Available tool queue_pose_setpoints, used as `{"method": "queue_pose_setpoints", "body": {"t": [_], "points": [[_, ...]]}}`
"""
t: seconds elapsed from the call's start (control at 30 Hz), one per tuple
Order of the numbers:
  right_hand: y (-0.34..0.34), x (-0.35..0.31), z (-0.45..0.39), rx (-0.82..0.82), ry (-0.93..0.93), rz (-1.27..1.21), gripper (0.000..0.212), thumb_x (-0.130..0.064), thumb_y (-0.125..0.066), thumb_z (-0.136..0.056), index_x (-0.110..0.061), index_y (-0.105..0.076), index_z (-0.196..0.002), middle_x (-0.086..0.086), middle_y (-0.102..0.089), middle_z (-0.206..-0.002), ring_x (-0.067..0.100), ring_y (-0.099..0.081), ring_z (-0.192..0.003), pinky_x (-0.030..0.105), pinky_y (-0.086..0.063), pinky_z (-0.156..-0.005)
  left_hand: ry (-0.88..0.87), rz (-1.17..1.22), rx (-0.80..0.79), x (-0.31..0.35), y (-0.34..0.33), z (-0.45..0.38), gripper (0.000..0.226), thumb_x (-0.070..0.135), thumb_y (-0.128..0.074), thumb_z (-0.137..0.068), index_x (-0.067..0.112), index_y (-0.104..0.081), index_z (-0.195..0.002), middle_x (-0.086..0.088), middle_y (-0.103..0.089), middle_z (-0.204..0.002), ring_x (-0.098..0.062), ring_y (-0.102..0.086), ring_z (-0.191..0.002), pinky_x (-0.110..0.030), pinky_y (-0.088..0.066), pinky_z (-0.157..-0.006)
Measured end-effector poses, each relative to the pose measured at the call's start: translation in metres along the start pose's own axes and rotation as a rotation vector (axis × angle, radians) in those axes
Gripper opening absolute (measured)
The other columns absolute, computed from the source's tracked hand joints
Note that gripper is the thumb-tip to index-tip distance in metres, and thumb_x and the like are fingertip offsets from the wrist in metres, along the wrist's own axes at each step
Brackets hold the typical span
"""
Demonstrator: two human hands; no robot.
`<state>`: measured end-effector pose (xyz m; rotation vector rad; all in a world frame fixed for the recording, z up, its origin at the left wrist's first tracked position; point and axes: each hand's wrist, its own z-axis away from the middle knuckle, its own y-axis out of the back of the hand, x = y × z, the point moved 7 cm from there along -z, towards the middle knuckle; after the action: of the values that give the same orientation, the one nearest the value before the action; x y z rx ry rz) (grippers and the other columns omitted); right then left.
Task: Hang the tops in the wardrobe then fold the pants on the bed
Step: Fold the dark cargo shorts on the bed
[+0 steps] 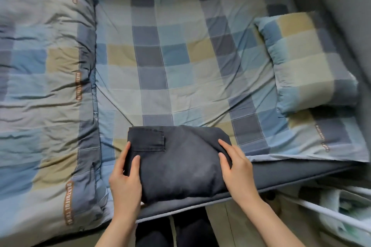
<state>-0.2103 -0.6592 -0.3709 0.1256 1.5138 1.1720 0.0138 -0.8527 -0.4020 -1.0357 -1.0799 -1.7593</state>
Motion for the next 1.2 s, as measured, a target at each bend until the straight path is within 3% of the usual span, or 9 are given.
{"method": "queue_pose_setpoints", "body": {"t": [0.27,0.47,0.6,0.67,0.73,0.83,0.93,1.07,1.2], "points": [[0.093,-0.085,0.049,0.352,-0.022,-0.022,0.031,-0.011,-0.059,-0.093,-0.012,-0.063,-0.124,0.005,-0.062,-0.12,-0.003,-0.047,-0.104,-0.007,-0.023,-0.089,-0.227,0.051,-0.239,0.132,0.012,0.007,0.036,0.013,-0.057,-0.098,0.042,-0.062,-0.119,0.023,-0.064,-0.117,0.011,-0.059,-0.107,-0.004,-0.044,-0.084],[0.135,-0.104,0.123,0.57,-0.107,-0.058,0.029,-0.011,-0.059,-0.093,-0.015,-0.065,-0.122,0.0,-0.064,-0.118,0.01,-0.055,-0.109,0.002,-0.031,-0.092,-0.298,0.079,-0.408,0.186,0.015,0.039,0.036,0.014,-0.058,-0.097,0.043,-0.064,-0.117,0.027,-0.064,-0.113,0.013,-0.061,-0.101,-0.001,-0.044,-0.079],[0.176,-0.1,0.192,0.765,-0.182,-0.038,0.028,-0.009,-0.058,-0.092,-0.015,-0.067,-0.118,-0.003,-0.064,-0.115,0.005,-0.055,-0.105,-0.001,-0.03,-0.09,-0.333,0.053,-0.561,0.209,-0.003,0.082,0.037,0.016,-0.058,-0.097,0.047,-0.064,-0.116,0.036,-0.066,-0.08,0.012,-0.055,-0.067,-0.004,-0.043,-0.063],[0.195,-0.093,0.228,0.865,-0.229,-0.031,0.028,-0.009,-0.059,-0.092,-0.015,-0.067,-0.118,-0.003,-0.065,-0.114,0.006,-0.056,-0.105,0.005,-0.034,-0.091,-0.382,0.064,-0.639,0.223,-0.017,0.112,0.037,0.016,-0.058,-0.097,0.048,-0.064,-0.115,0.039,-0.066,-0.091,0.017,-0.059,-0.078,-0.001,-0.042,-0.069],[0.212,-0.081,0.269,0.951,-0.298,-0.034,0.027,-0.007,-0.059,-0.092,-0.013,-0.067,-0.117,0.0,-0.066,-0.113,0.012,-0.06,-0.105,0.015,-0.04,-0.093,-0.399,0.074,-0.746,0.228,-0.035,0.147,0.035,0.016,-0.059,-0.097,0.043,-0.066,-0.118,0.035,-0.067,-0.102,0.017,-0.06,-0.093,0.0,-0.041,-0.075],[0.233,-0.071,0.326,1.086,-0.37,-0.019,0.026,-0.003,-0.062,-0.089,-0.009,-0.069,-0.113,0.004,-0.069,-0.11,0.012,-0.061,-0.1,0.006,-0.036,-0.092,-0.44,0.063,-0.862,0.228,-0.053,0.194,0.033,0.016,-0.061,-0.095,0.038,-0.067,-0.12,0.034,-0.069,-0.09,0.013,-0.057,-0.072,0.0,-0.041,-0.065],[0.251,-0.054,0.4,1.205,-0.465,0.011,0.026,-0.005,-0.064,-0.088,-0.01,-0.07,-0.113,0.002,-0.07,-0.111,0.008,-0.06,-0.099,0.001,-0.034,-0.091,-0.504,0.04,-1.001,0.226,-0.072,0.26,0.038,0.016,-0.064,-0.094,0.048,-0.065,-0.114,0.021,-0.064,-0.073,0.005,-0.046,-0.06,-0.005,-0.039,-0.056],[0.264,-0.028,0.507,1.327,-0.586,0.046,0.027,-0.009,-0.063,-0.089,-0.013,-0.069,-0.115,-0.001,-0.07,-0.112,0.013,-0.063,-0.102,0.016,-0.042,-0.092,-0.525,0.014,-1.151,0.205,-0.088,0.359,0.034,0.018,-0.066,-0.092,0.042,-0.068,-0.116,0.015,-0.074,-0.099,0.006,-0.065,-0.086,0.0,-0.042,-0.069],[0.269,-0.004,0.618,1.432,-0.695,0.103,0.026,-0.008,-0.065,-0.088,-0.012,-0.069,-0.114,0.0,-0.07,-0.109,0.014,-0.065,-0.099,0.019,-0.046,-0.089,-0.544,-0.033,-1.288,0.171,-0.089,0.462,0.033,0.02,-0.067,-0.092,0.038,-0.068,-0.119,0.035,-0.063,-0.068,0.009,-0.047,-0.053,-0.001,-0.037,-0.052]]}}
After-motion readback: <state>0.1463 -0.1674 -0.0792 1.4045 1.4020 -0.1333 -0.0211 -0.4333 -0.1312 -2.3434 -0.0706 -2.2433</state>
